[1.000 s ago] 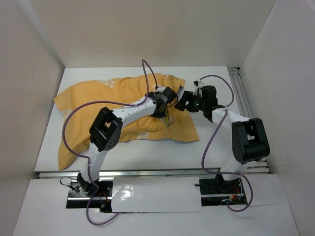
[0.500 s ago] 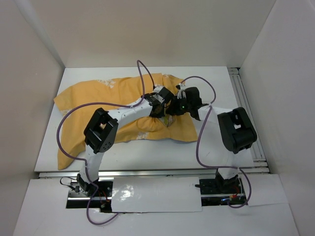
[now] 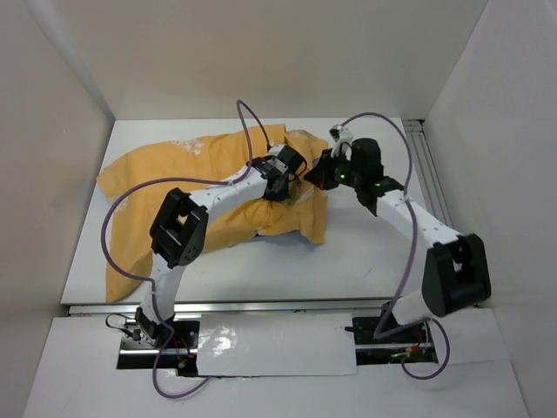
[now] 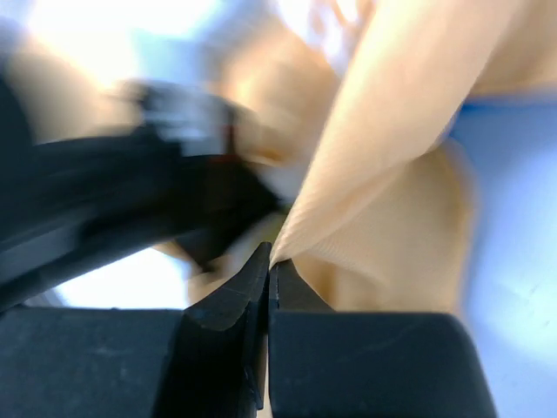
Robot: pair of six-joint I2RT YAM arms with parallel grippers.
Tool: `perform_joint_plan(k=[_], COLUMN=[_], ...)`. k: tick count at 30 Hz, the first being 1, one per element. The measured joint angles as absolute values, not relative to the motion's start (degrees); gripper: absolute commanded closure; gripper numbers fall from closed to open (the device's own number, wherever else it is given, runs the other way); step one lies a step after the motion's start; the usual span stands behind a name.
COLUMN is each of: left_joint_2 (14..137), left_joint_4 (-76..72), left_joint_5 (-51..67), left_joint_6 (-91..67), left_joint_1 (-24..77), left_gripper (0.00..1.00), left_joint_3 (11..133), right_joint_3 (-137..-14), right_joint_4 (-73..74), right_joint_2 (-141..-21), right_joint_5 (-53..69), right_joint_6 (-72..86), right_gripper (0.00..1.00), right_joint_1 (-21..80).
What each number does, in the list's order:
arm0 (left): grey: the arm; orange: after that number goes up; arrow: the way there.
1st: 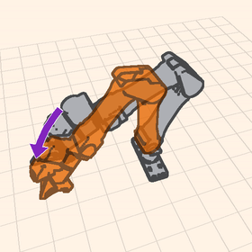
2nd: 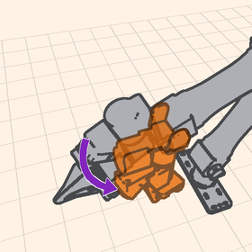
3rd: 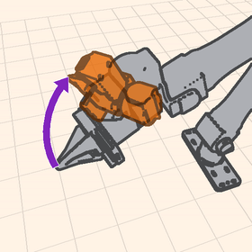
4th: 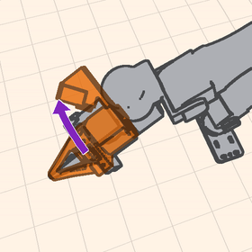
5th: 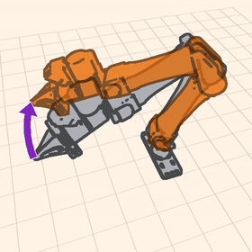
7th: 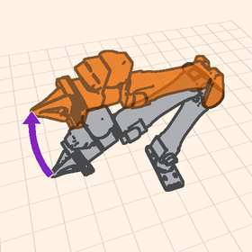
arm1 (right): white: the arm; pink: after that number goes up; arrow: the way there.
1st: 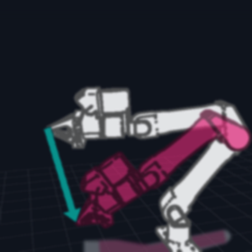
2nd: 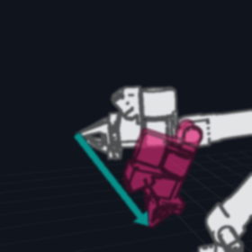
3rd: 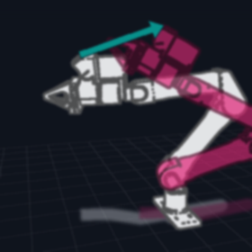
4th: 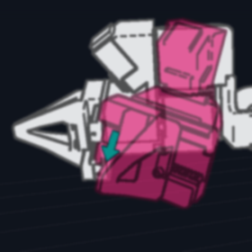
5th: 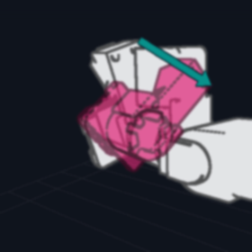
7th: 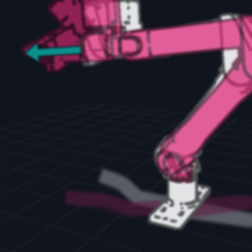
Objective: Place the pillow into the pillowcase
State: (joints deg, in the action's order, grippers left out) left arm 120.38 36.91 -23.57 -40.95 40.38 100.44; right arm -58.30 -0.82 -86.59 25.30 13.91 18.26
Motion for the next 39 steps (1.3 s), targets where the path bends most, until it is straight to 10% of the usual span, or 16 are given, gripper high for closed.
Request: perform_joint_plan(k=[11, 14, 19, 30, 39], left_joint_2=[120.31, 117.19, 107.96, 87.77, 91.66], left_joint_4=[30.76, 28.12, 27.66, 27.59, 27.62], left_joint_5=[-15.53, -12.78, -10.9, -14.74, -14.9], left_joint_6=[-40.49, -38.89, -36.45, -34.57, -32.95], left_joint_1=[37.71, 37.28, 37.19, 35.79, 35.64], left_gripper=[1.0, 0.79, 0.48, 0.6, 0.48], left_joint_3=[97.36, 93.95, 88.29, 86.43, 83.99], right_joint_3=[-56.73, -56.73, -56.97, -59.07, -61.39], right_joint_4=[-7.94, -10.0, -8.19, 4.27, 7.79], right_joint_2=[-80.18, -83.15, -87.22, -92.79, -90.24], right_joint_5=[44.21, 45.78, 43.42, 37.06, 24.6], right_joint_6=[19.09, 19.62, 17.37, 9.04, 9.17], right_gripper=[1.0, 1.0, 0.73, 0.45, 0.46], right_joint_1=[11.25, 10.92, 11.4, 16.1, 17.45])
